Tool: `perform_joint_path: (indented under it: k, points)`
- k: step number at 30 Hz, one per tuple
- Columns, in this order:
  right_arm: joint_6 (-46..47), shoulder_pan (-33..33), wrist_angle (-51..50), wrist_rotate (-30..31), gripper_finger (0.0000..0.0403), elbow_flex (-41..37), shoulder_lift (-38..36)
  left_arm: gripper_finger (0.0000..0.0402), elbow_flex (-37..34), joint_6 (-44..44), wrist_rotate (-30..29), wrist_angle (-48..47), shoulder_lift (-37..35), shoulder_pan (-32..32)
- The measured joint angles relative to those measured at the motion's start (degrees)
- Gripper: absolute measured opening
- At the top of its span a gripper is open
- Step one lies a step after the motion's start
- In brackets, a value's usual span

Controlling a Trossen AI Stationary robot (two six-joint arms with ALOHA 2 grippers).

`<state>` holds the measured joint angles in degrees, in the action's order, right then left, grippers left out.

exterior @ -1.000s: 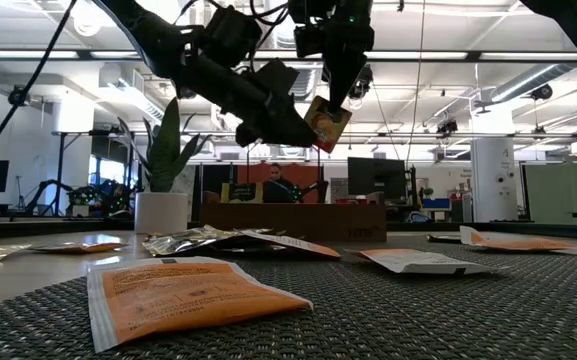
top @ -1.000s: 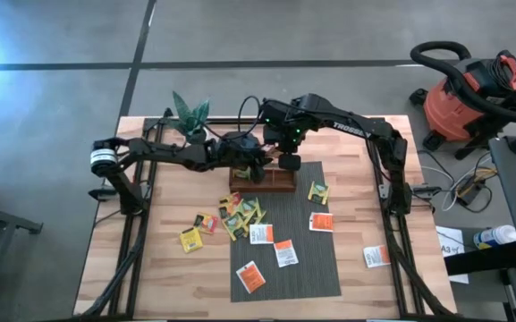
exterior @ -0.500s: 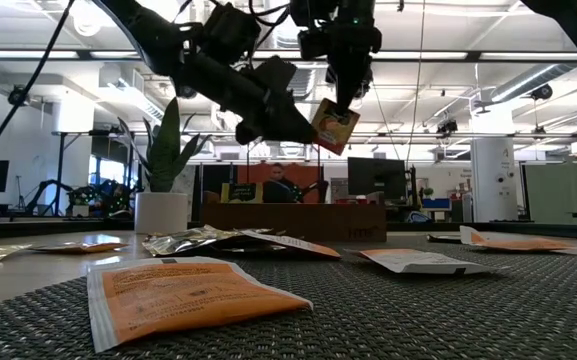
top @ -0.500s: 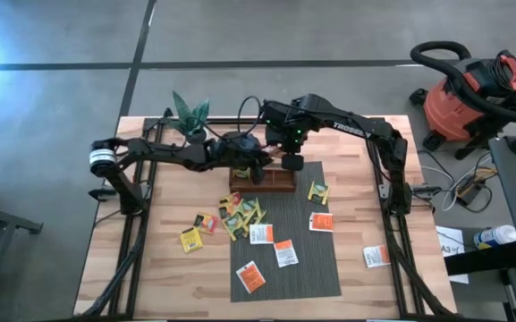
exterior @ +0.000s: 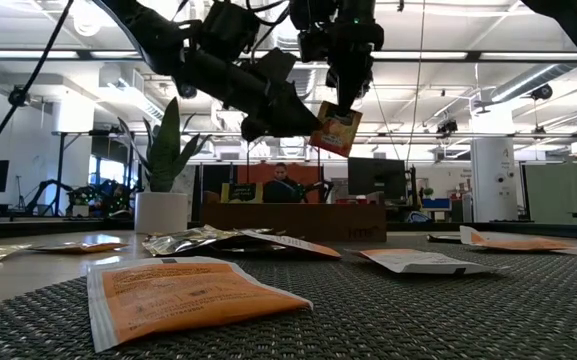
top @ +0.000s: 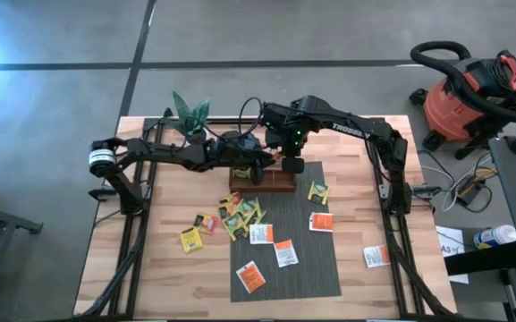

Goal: Pick & Place Tea
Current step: Put the orange tea bag into the right compartment of the wooden organizer

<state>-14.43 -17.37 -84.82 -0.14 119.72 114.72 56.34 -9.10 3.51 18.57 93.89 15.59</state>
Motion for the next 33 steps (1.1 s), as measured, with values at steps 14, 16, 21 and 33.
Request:
perform_joint_path:
  k: [14, 16, 21, 33]
  points:
    - [0.53, 0.24, 0.48, -1.64, 0.0008, -0.07, 0.0, 0.0001, -0.02, 1.01, -0.32, 0.99, 0.39, 0.09]
    - [0.54, 0.24, 1.07, -1.64, 0.0009, -0.07, 0.0, 0.0001, -0.04, 1.55, 0.09, 0.97, 0.39, 0.09]
    - [0.54, 0.24, 2.62, -1.65, 0.0009, -0.07, 0.0, 0.0001, -0.07, 1.59, 0.46, 0.87, 0.39, 0.09]
    - [0.31, 0.24, 3.14, -1.49, 0.0009, -0.07, 0.02, 0.0, -0.33, 1.68, 0.55, -0.8, 0.39, 0.07]
